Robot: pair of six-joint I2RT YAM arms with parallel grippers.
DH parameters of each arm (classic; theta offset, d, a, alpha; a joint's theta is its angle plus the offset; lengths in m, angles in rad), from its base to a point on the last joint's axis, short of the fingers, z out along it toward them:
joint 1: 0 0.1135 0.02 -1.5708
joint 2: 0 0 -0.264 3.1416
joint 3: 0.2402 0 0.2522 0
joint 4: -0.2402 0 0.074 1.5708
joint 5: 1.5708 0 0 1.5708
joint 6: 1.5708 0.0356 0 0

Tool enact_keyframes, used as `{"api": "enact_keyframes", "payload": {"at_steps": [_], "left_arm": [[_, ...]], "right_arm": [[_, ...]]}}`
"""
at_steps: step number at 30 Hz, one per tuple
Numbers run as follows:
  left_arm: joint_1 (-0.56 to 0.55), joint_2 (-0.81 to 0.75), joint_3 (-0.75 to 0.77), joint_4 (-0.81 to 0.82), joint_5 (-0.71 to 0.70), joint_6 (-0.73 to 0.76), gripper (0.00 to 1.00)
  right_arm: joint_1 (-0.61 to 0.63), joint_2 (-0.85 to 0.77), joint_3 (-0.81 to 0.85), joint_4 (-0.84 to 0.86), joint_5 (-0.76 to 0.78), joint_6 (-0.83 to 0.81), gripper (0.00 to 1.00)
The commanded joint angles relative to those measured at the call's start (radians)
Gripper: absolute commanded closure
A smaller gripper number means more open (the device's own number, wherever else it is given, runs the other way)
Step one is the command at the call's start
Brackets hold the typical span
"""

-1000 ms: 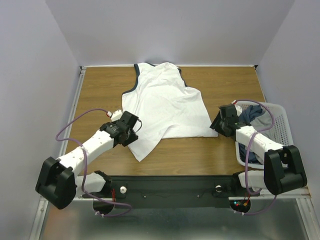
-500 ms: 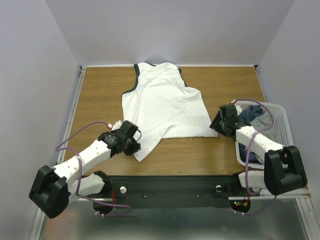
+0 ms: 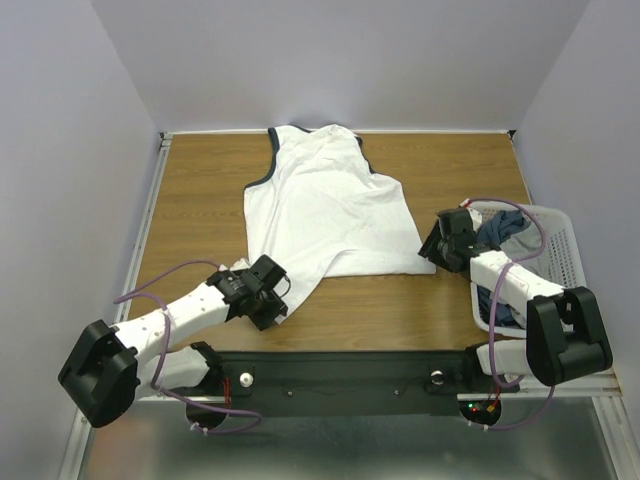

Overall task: Fold and stack the tank tops
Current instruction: Flatten the tank top out

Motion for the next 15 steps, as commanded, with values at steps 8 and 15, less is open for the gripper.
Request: {"api": "enact_keyframes", "payload": {"at_steps": [8,15], "left_arm": [[-0.002,0.059,0.009,-0.022,-0.085,-0.041,0.51],[0.020,0.125,0.014,0.034,-0.098,-0.004,0.51]], "right_arm": [[0.002,-0.010,0.046,0.049,0.011,-0.016,0.44],[0.002,-0.012,0.046,0.049,0.016,-0.019,0.44]]}}
